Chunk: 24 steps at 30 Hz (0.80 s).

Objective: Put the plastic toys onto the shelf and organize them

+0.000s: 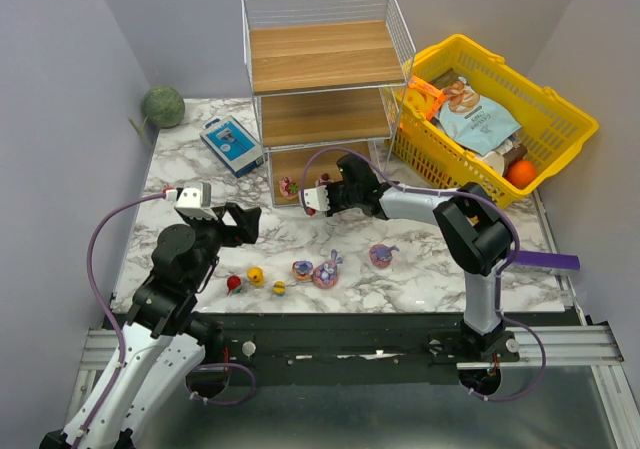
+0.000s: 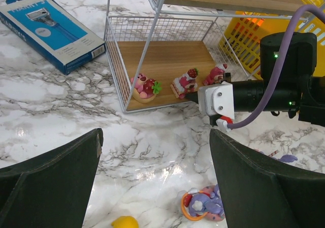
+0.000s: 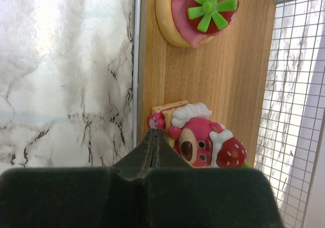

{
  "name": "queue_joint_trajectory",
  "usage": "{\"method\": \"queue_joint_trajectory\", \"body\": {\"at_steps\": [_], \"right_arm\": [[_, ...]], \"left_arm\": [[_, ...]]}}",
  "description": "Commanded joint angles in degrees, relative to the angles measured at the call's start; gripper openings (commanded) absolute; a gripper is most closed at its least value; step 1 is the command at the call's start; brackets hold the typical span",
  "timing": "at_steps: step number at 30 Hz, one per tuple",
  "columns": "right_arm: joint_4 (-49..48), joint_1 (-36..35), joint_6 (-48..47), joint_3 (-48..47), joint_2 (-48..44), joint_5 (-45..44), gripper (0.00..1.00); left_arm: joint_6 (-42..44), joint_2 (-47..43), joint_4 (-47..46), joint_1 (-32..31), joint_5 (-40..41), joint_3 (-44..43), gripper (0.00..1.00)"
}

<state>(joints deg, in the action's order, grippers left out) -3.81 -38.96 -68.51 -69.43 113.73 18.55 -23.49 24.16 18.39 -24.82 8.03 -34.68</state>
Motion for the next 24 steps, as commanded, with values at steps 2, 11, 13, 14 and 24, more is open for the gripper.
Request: {"method": "queue_joint_trajectory", "body": {"at_steps": [2, 11, 13, 14, 24], "right_arm": [[0.3, -0.4, 0.7, -2.0, 2.2, 0.7, 0.01], [0.3, -0.4, 0.2, -2.2, 2.5, -0.2, 0.01], [0.3, -0.4, 0.0, -2.1, 2.4, -0.4, 0.01], [0.3, -0.4, 0.0, -1.9, 2.4, -0.9, 0.01], [0.1, 0.1, -1.2, -1.9, 2.5, -2.4, 0.01]], "left_arm": [[-0.1, -0.6, -0.2, 0.4, -1.4, 0.4, 0.94], [-0.1, -0.7, -0.3, 0.4, -1.3, 0.4, 0.94], [-0.1, -0.6, -0.3, 0.4, -1.3, 0.4, 0.94], [0.0, -0.7, -0.2, 0.4, -1.3, 0.4, 0.94], [-0.1, -0.7, -0.3, 0.4, -1.4, 0.5, 0.94]]}}
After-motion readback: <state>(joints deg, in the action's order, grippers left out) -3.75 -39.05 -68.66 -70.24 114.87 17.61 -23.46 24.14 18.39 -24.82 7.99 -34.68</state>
